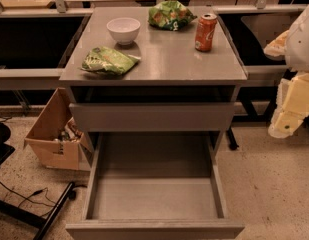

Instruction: Place green jalapeno chip bag into middle drawer

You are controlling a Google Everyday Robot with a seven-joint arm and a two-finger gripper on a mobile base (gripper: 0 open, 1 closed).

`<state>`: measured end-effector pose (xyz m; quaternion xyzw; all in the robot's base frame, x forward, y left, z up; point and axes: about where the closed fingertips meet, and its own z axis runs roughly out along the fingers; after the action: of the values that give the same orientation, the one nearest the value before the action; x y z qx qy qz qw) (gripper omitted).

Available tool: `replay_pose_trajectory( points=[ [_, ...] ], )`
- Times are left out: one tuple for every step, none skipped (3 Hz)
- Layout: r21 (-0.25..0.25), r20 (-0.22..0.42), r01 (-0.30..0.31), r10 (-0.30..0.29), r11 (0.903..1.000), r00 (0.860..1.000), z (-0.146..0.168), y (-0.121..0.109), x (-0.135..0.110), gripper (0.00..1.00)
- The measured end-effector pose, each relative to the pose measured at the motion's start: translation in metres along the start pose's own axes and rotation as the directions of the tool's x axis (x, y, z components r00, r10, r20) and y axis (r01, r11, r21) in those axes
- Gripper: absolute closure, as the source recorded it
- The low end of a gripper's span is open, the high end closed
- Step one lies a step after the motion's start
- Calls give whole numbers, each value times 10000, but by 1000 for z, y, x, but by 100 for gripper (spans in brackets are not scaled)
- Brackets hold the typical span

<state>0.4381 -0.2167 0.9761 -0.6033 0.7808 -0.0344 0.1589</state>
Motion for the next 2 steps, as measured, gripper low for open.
replay_pose_trajectory(
  points=[
    [1,0,0,0,10000,10000,0,0,0,0],
    [168,973,-119,102,9998,9952,15,-13,-16,0]
  ],
)
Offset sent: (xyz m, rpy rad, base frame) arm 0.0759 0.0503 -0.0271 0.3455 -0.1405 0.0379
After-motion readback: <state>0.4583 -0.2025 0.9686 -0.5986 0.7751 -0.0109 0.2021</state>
